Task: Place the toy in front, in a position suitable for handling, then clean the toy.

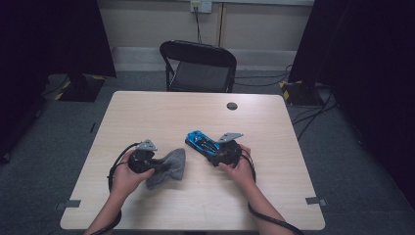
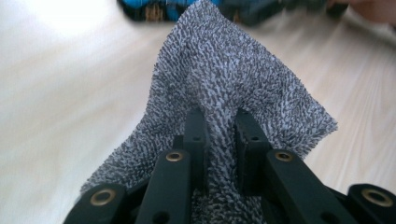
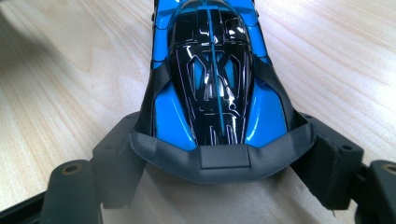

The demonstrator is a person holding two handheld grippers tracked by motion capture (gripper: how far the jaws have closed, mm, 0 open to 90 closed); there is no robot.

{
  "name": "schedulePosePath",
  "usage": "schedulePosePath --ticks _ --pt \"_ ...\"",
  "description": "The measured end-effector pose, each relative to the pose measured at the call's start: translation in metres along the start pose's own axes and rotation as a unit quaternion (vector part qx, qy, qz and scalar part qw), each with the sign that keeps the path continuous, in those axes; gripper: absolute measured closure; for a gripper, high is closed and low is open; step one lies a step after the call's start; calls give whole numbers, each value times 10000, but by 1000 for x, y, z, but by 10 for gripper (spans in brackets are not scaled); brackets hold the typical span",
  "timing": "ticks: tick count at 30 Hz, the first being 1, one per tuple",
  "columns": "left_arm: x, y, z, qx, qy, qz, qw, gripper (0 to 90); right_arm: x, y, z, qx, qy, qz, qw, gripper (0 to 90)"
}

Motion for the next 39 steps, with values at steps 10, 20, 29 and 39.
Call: schedulePosePath --ticks 10,20,29,39 --pt "-31 -4 -38 -248 13 -29 9997 775 0 0 0 0 1 0 10000 242" --pt "-40 -2 -46 -278 54 -55 9996 776 0 0 0 0 -1 0 10000 242" --pt "-46 4 -49 -217 11 -65 9997 776 0 0 0 5 -1 -11 10000 243" --pt "-51 5 -57 -193 -58 -69 9998 775 0 0 0 5 -1 -10 10000 243"
Point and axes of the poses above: each handheld gripper's, and its own axes: x roughly backward along the jaws, z roughly out of its underside, y roughly to its left, the point moved 10 cm from there along -x, roughly forward along the jaws, and after that the axes turned 12 degrees about -y, right-handed, at the moved point
